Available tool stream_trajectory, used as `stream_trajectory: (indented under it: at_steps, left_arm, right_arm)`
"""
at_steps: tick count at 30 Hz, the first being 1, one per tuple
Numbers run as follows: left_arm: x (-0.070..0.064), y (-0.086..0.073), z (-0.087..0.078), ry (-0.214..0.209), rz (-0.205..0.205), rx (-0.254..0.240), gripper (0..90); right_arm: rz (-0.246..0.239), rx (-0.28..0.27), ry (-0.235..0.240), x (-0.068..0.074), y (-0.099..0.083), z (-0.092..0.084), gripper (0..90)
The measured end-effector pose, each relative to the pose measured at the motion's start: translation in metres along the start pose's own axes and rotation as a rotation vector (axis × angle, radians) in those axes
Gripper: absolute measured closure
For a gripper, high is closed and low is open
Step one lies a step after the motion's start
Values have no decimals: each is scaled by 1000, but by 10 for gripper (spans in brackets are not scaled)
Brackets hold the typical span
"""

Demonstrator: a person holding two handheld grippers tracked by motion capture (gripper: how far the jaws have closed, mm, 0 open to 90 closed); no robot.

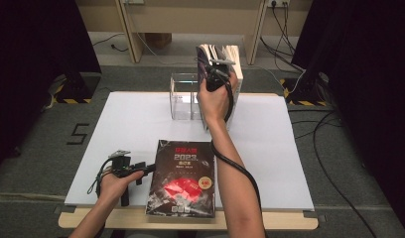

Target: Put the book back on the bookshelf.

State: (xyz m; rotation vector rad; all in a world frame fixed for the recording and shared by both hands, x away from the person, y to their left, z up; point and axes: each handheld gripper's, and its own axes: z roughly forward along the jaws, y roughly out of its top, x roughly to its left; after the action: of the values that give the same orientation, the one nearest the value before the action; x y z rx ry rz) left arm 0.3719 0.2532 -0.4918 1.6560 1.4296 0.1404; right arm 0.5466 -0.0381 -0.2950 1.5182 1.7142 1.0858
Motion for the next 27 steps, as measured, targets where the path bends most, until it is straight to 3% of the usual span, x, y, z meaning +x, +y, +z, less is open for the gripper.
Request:
stream_trajectory:
  at_steps: [6,9,14,22,27]
  left_arm:
    - [0,0,-1,-2,2,-2,413]
    - [0,0,-1,-5,3,-1,413]
    - [0,0,0,-6,6,-1,413]
    - [-1,-1,0,-10,4,4,412]
    - [-1,-1,0,-7,3,2,412]
  right_arm:
    - [7,-37,-37,2,-6,8,829]
    - [-9,-54,-68,4,-9,10,827]
    - [-40,-51,-79,7,-9,10,791]
    - [-77,-55,-61,8,-13,-6,681]
    - [-61,-85,-37,3,-21,-24,659]
